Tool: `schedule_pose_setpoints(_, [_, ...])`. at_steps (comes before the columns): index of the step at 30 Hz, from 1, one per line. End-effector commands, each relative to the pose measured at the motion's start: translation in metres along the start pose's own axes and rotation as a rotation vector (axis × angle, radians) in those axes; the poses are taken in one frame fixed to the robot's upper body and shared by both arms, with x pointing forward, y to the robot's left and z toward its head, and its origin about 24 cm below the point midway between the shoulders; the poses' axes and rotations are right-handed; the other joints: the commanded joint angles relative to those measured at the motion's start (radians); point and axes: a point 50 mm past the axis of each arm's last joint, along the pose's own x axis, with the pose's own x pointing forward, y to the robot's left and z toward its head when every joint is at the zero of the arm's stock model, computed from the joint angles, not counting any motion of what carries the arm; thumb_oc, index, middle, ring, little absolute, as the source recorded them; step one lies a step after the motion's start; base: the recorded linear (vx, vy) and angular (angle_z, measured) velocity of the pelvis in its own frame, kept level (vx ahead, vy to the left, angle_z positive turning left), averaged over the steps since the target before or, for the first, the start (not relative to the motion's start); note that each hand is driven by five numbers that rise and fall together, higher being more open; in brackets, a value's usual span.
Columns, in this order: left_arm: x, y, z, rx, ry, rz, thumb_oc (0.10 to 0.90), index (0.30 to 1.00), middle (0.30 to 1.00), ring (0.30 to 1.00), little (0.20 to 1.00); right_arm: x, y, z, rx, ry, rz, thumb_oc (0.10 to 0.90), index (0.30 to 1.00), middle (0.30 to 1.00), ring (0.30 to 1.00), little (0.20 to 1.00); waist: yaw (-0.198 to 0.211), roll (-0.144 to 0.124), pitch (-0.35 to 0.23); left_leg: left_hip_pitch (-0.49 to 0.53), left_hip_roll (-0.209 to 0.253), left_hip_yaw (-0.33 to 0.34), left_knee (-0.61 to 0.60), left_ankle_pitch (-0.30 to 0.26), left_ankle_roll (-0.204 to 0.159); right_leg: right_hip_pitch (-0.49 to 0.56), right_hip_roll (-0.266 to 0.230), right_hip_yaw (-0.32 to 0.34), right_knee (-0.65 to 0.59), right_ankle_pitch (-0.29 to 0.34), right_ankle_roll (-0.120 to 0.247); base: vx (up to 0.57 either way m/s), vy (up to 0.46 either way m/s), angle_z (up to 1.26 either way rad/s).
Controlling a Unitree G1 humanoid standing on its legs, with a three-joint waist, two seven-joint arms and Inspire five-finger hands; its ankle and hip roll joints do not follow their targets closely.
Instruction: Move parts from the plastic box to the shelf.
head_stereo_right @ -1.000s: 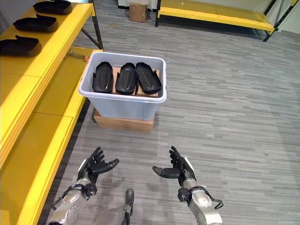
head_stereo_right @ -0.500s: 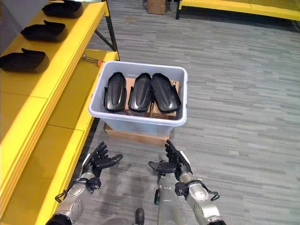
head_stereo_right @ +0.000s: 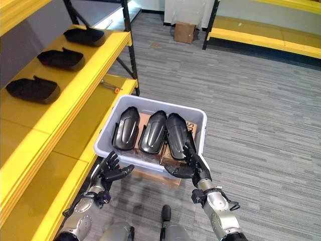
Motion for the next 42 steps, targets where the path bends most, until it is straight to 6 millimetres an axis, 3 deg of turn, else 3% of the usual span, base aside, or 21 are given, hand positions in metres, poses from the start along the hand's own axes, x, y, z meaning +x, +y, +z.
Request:
schedule_pose_setpoints(1, [0.001, -0.007, 0.033, 0.024, -0.166, -0.072, 0.900, 1.000, 1.000, 1.000, 1.000, 0.000, 0.002, 0.031, -0.015, -0.170, 0.032, 0.900, 1.000, 1.000, 1.000, 1.000, 0.004, 0.008, -0.051, 0.114, 0.120, 0.031, -0.549, 0.138, -0.016, 0.049, -0.014, 0.026, 0.042, -0.073, 0.115, 0.14, 0.127, 0.13])
schedule_pose_setpoints(2, [0.001, -0.007, 0.033, 0.024, -0.166, -0.072, 0.900, 1.000, 1.000, 1.000, 1.000, 0.000, 0.002, 0.031, -0.015, -0.170, 0.032, 0.900, 1.000, 1.000, 1.000, 1.000, 0.004, 0.006, -0.052, 0.118, 0.119, 0.033, -0.558, 0.144, -0.016, 0.049, -0.015, 0.026, 0.042, -0.072, 0.115, 0.15, 0.149, -0.12])
schedule_pose_setpoints(4, [-0.001, -0.005, 0.029, 0.031, -0.152, -0.069, 0.900, 1.000, 1.000, 1.000, 1.000, -0.003, -0.003, 0.029, -0.025, -0.161, 0.020, 0.900, 1.000, 1.000, 1.000, 1.000, 0.008, 0.034, -0.072, 0.144, 0.168, 0.020, -0.722, 0.234, -0.057, 0.083, -0.013, 0.042, 0.051, -0.103, 0.124, 0.23, 0.249, -0.44])
schedule_pose_setpoints(6, [-0.004, -0.003, 0.025, 0.027, -0.140, -0.075, 0.900, 1.000, 1.000, 1.000, 1.000, -0.006, -0.002, 0.024, -0.021, -0.145, 0.022, 0.900, 1.000, 1.000, 1.000, 1.000, 0.002, 0.039, -0.090, 0.175, 0.158, 0.038, -0.721, 0.185, -0.055, 0.095, -0.032, 0.043, 0.056, -0.114, 0.139, 0.19, 0.295, -0.48])
schedule_pose_setpoints(13, [-0.003, 0.003, 0.038, 0.056, -0.182, -0.062, 0.900, 1.000, 1.000, 1.000, 1.000, -0.002, 0.009, 0.024, 0.007, -0.152, 0.033, 0.900, 1.000, 1.000, 1.000, 1.000, 0.017, 0.027, -0.107, 0.181, 0.070, 0.148, -0.683, 0.093, -0.010, 0.080, -0.160, 0.043, 0.052, -0.040, 0.223, 0.10, 0.264, -0.19])
schedule_pose_setpoints(18, [-0.003, 0.005, 0.042, 0.053, -0.195, -0.057, 0.900, 1.000, 1.000, 1.000, 1.000, 0.000, 0.010, 0.030, -0.009, -0.172, 0.042, 0.900, 1.000, 1.000, 1.000, 1.000, 0.016, 0.009, -0.111, 0.180, 0.055, 0.187, -0.673, 0.067, 0.003, 0.070, -0.201, 0.029, 0.037, 0.019, 0.248, 0.10, 0.145, -0.31])
schedule_pose_setpoints(22, [-0.003, 0.005, 0.042, 0.041, -0.196, -0.052, 0.900, 1.000, 1.000, 1.000, 1.000, 0.001, 0.008, 0.036, -0.037, -0.195, 0.035, 0.900, 1.000, 1.000, 1.000, 1.000, 0.012, -0.007, -0.122, 0.190, 0.056, 0.200, -0.697, 0.072, 0.000, 0.075, -0.207, 0.013, 0.011, 0.043, 0.256, 0.07, 0.012, -0.13])
schedule_pose_setpoints(27, [-0.004, 0.008, 0.047, 0.027, -0.221, -0.039, 0.900, 1.000, 1.000, 1.000, 1.000, 0.000, 0.004, 0.060, -0.096, -0.297, 0.026, 0.900, 1.000, 1.000, 1.000, 1.000, 0.007, -0.018, -0.129, 0.200, 0.062, 0.203, -0.719, 0.080, -0.007, 0.079, -0.202, 0.010, 0.000, 0.043, 0.256, 0.04, -0.010, -0.07])
schedule_pose_setpoints(29, [-0.005, 0.010, 0.048, 0.020, -0.227, -0.025, 0.900, 1.000, 1.000, 1.000, 1.000, -0.003, -0.002, 0.085, -0.157, -0.407, 0.000, 0.900, 1.000, 1.000, 1.000, 1.000, 0.002, -0.021, -0.128, 0.201, 0.064, 0.202, -0.723, 0.079, -0.008, 0.078, -0.200, 0.008, -0.002, 0.041, 0.257, 0.04, -0.004, -0.11])
schedule_pose_setpoints(31, [-0.005, 0.010, 0.048, 0.021, -0.230, -0.027, 0.900, 1.000, 1.000, 1.000, 1.000, -0.004, -0.004, 0.092, -0.176, -0.435, -0.012, 0.900, 1.000, 1.000, 1.000, 1.000, 0.002, -0.021, -0.128, 0.202, 0.065, 0.202, -0.724, 0.079, -0.008, 0.077, -0.200, 0.008, -0.002, 0.040, 0.258, 0.02, 0.002, -0.06])
schedule_pose_setpoints(33, [-0.007, 0.011, 0.048, 0.026, -0.232, -0.036, 0.900, 1.000, 1.000, 1.000, 1.000, -0.010, -0.012, 0.116, -0.269, -0.534, -0.051, 0.900, 1.000, 1.000, 1.000, 1.000, -0.001, -0.021, -0.125, 0.201, 0.067, 0.206, -0.730, 0.081, -0.010, 0.075, -0.200, 0.006, -0.006, 0.040, 0.260, 0.02, 0.001, 0.00])
schedule_pose_setpoints(36, [-0.008, 0.010, 0.046, 0.029, -0.227, -0.054, 0.900, 1.000, 1.000, 1.000, 1.000, -0.013, -0.021, 0.135, -0.398, -0.599, -0.093, 0.900, 1.000, 1.000, 1.000, 1.000, -0.001, -0.020, -0.124, 0.202, 0.065, 0.205, -0.740, 0.084, -0.011, 0.076, -0.201, 0.004, -0.015, 0.044, 0.262, 0.04, -0.007, 0.00])
schedule_pose_setpoints(42, [-0.008, 0.009, 0.055, 0.041, -0.263, -0.078, 0.900, 1.000, 1.000, 1.000, 1.000, -0.009, -0.028, 0.153, -0.527, -0.622, -0.103, 0.900, 1.000, 1.000, 1.000, 1.000, 0.006, -0.016, -0.119, 0.193, 0.065, 0.202, -0.753, 0.092, -0.018, 0.072, -0.204, -0.005, -0.034, 0.046, 0.264, 0.02, -0.019, 0.04])
